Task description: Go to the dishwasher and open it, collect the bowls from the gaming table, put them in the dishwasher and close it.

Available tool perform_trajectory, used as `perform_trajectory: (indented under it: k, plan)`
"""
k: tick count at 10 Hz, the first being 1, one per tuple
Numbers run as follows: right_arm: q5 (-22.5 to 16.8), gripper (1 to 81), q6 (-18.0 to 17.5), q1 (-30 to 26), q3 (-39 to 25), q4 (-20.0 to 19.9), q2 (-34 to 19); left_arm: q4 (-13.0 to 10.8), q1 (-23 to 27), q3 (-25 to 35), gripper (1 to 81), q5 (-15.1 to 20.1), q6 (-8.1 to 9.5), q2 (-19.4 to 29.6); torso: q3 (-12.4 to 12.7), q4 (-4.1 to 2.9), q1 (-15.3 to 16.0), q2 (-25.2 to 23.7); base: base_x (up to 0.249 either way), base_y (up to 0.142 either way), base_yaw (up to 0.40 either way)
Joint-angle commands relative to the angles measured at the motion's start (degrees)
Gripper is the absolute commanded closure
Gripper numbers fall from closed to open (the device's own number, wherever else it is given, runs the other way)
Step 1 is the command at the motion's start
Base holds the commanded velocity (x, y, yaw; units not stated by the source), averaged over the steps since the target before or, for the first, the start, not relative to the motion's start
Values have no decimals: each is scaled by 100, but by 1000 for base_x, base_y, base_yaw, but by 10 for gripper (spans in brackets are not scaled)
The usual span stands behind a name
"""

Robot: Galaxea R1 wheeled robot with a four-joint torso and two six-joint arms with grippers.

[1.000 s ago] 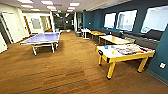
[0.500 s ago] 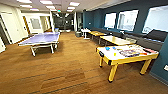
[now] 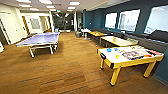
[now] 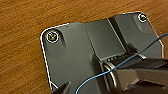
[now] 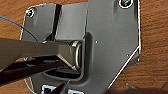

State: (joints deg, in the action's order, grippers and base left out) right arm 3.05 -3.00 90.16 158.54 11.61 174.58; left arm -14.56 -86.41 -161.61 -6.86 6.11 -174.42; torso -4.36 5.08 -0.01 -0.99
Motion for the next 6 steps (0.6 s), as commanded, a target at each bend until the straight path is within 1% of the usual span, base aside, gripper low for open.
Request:
perform_trajectory:
  k: [1,6]
  plan:
    - [-305,10,19,-195,1,-18,-9,23,234,-20,10,264,4,30,0,0,1,0,217,0,0]
    - [-304,10,19,-187,9,-18,-9,23,225,-20,10,264,4,21,0,0,1,0,219,0,0]
